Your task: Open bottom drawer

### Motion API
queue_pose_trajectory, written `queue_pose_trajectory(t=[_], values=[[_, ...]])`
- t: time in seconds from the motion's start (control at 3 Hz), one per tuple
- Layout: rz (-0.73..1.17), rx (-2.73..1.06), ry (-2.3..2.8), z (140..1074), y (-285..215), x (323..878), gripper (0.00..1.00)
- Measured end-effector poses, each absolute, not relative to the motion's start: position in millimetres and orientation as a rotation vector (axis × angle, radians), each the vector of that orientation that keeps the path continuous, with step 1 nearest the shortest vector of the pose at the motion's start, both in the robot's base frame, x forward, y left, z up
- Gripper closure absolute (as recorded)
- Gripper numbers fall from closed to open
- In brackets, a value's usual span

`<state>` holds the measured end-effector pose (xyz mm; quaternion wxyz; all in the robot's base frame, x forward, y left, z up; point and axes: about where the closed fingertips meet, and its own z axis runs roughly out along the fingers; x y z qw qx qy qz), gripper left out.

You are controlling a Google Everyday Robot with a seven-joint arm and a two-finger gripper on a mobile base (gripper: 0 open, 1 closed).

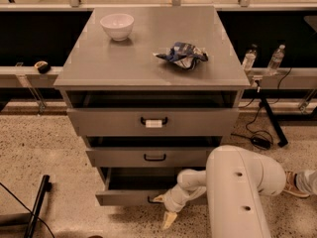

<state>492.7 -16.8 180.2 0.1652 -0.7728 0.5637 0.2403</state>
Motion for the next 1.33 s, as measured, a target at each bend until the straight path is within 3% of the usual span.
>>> queue_pose_trajectory(t=[1.33], values=[[0.814, -2.182, 1.639, 182, -29, 431, 0.31]])
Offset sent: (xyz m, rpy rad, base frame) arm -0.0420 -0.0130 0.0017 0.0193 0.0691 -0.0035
